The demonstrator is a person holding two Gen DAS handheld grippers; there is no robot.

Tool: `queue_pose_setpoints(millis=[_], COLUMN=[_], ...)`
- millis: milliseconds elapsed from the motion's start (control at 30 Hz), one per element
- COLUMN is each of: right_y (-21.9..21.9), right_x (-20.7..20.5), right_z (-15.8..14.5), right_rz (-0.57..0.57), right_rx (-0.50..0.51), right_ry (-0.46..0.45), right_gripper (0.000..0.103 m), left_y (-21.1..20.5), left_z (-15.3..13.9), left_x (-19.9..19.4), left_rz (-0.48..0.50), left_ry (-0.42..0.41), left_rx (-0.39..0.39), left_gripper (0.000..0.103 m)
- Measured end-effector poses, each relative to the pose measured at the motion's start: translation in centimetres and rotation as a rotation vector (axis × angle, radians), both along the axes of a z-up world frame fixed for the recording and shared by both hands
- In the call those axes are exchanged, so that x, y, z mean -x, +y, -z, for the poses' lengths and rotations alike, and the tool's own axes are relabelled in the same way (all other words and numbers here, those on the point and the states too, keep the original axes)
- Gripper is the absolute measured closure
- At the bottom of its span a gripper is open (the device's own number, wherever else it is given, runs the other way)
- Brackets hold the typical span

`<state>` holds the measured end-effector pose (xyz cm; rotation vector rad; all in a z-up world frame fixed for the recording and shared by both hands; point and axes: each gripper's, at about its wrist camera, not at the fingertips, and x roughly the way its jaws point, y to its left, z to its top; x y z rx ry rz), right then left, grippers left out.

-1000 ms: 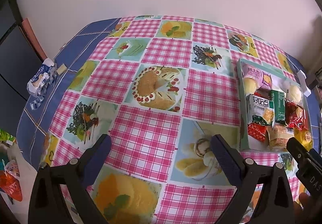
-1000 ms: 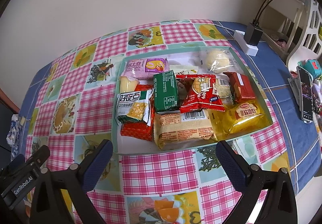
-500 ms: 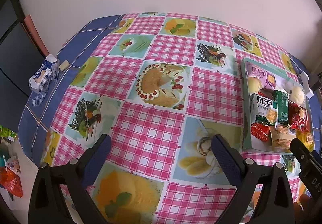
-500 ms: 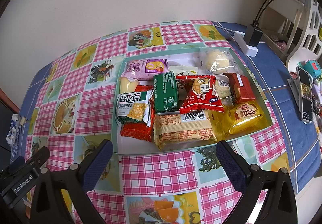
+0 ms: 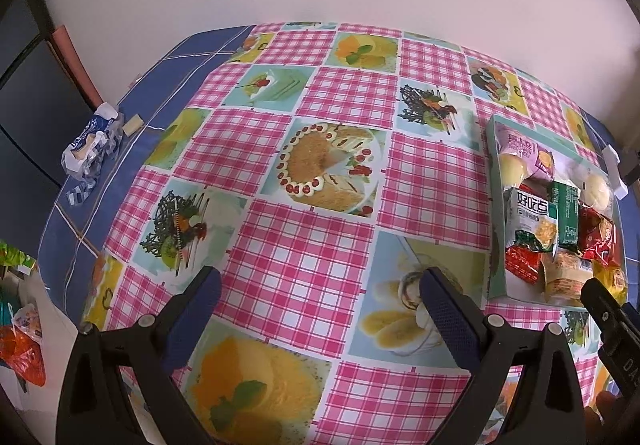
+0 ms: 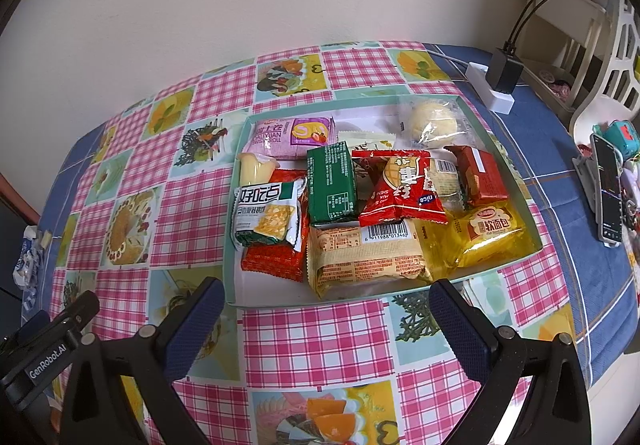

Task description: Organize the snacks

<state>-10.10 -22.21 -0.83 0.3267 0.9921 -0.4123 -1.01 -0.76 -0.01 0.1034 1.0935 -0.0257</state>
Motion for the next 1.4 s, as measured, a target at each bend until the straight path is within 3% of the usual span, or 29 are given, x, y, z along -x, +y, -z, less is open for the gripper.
queue_pose_setpoints(millis=[1400], right_y=[0.04], right_x=[-0.01], right_z=[0.07], right_rz=[0.005], right_rx=[0.0], right_ry=[-0.001], right_gripper=[0.0], left_y=[0.46], left_z=[-0.11], left_x=[-0.01], left_rz=[-0.007], left_ry=[-0.006], left_rx=[-0.008], left_gripper=[0.004])
